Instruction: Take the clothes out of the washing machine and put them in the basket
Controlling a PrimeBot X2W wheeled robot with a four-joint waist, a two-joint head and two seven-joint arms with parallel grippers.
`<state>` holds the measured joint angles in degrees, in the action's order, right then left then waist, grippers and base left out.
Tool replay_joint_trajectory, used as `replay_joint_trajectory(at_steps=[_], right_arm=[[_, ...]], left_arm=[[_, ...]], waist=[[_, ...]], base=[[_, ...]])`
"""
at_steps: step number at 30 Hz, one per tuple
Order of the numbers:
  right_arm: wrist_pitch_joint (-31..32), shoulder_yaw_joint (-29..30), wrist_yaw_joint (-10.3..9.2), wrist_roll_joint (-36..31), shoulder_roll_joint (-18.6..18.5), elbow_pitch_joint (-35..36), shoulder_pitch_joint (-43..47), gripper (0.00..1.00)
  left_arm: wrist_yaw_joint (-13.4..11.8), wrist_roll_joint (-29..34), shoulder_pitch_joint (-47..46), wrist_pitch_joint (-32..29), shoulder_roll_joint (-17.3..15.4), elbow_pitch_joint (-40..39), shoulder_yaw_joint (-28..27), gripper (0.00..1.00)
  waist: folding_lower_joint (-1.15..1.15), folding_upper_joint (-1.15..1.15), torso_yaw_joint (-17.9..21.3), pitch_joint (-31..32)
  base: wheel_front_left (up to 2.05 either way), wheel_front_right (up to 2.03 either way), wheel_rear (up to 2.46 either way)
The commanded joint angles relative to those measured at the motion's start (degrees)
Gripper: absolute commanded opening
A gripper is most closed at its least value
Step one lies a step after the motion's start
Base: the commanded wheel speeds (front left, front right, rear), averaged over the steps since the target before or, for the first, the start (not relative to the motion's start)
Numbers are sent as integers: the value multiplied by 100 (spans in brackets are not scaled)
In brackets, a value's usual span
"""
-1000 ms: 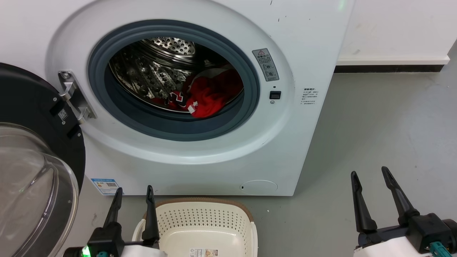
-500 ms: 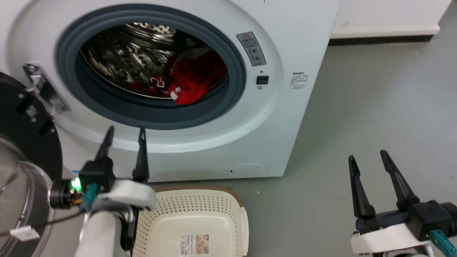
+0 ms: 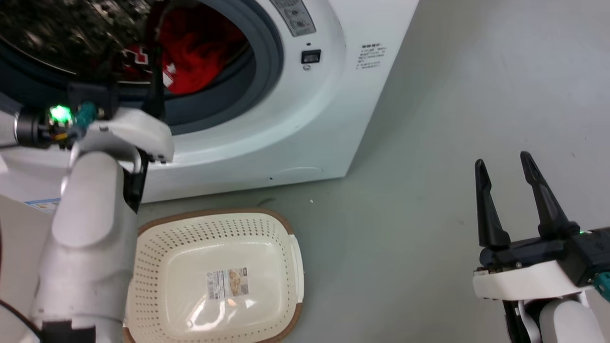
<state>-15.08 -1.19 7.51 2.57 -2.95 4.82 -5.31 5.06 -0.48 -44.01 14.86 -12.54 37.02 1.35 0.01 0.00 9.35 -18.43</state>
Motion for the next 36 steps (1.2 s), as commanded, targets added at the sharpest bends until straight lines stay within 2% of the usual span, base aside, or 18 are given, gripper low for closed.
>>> replay_joint_trajectory(at_steps=[1,6,14,19,31,36], right_arm=[[-14,-19,-4,56,13,35,-150,100],[-14,-81,-4,160,14,48,-342,100],[-14,32,-4,367,14,151,-732,100],[-14,31,-4,449,14,171,-872,100],[-14,-66,-4,589,13,234,-1061,100],[-14,-53,-4,604,13,236,-1093,100]], left_arm=[[38,56,-323,-49,-87,212,60,100],[96,49,-1067,-410,-293,819,120,100],[222,35,-2350,-1628,-554,1743,542,100],[234,-211,-2922,-2389,-647,2155,835,100],[235,-1108,-3708,-3996,-839,2569,1698,100],[240,-1418,-3766,-4364,-880,2546,1944,100]], waist=[[-1,0,220,-334],[-1,0,388,-636],[-1,0,569,-1270],[-1,0,658,-1585],[-1,0,757,-2087],[-1,0,763,-2166]], base=[[0,0,0],[0,0,0],[0,0,0],[0,0,0],[0,0,0],[0,0,0]])
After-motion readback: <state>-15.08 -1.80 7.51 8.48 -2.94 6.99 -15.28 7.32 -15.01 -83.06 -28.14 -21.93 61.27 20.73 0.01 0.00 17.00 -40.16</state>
